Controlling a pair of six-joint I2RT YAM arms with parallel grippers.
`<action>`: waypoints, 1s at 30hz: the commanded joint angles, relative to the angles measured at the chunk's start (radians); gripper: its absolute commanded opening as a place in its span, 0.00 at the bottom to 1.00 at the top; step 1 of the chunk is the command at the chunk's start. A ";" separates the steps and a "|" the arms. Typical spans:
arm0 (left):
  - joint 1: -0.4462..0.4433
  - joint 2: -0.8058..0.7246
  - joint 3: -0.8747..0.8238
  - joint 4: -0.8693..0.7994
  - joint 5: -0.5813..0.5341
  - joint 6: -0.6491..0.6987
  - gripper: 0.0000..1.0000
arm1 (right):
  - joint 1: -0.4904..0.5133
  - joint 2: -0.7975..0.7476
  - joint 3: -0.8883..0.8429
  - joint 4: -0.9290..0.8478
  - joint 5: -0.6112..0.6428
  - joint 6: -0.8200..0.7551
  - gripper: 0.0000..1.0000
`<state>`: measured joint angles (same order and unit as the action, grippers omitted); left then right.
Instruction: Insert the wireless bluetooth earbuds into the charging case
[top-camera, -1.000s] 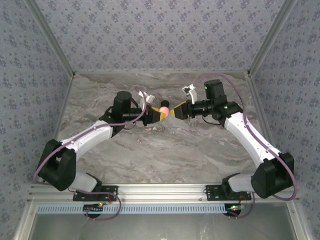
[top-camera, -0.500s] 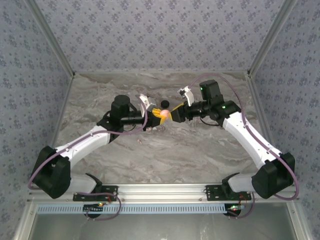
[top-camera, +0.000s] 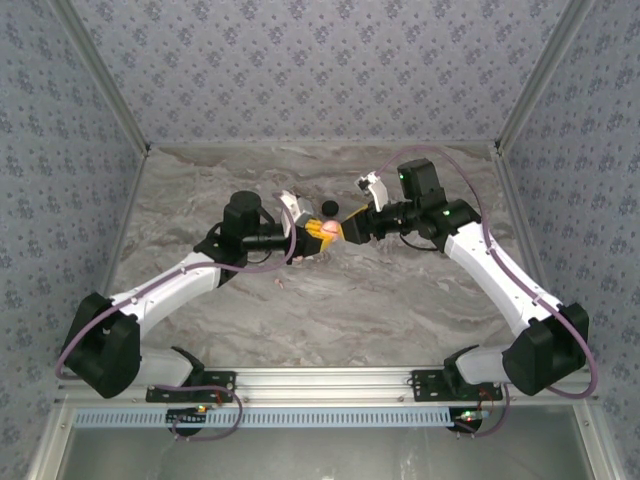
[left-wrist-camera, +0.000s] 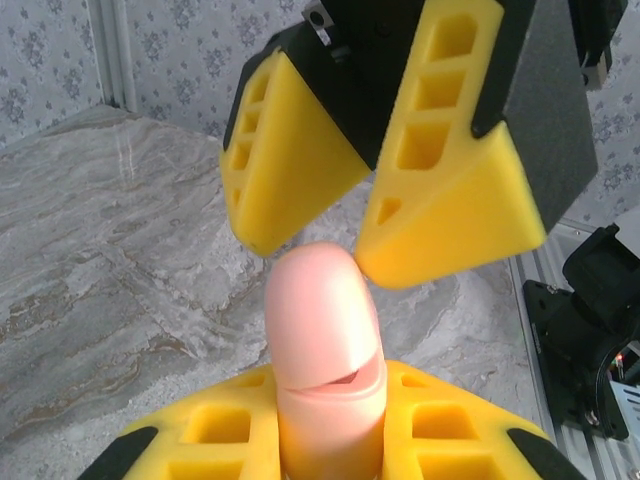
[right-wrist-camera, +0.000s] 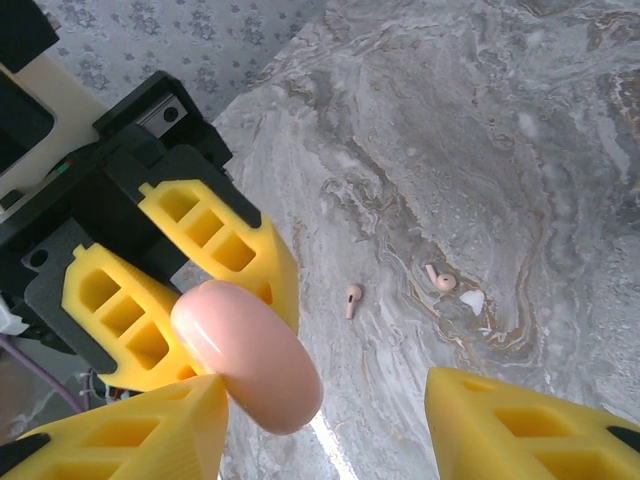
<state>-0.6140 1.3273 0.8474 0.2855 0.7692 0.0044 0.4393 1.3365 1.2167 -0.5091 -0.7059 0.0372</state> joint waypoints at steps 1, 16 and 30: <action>-0.026 -0.047 0.006 0.006 0.054 0.042 0.14 | -0.001 0.007 0.032 0.001 0.078 0.022 0.56; 0.019 -0.072 -0.018 -0.011 -0.160 -0.056 0.15 | -0.036 -0.027 -0.005 -0.006 0.321 0.115 0.57; 0.066 -0.290 -0.136 -0.100 -0.329 -0.115 0.16 | 0.021 0.265 -0.007 0.052 0.243 0.181 0.51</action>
<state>-0.5552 1.0912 0.7250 0.2146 0.4808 -0.0990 0.4381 1.5574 1.2068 -0.4854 -0.4347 0.1848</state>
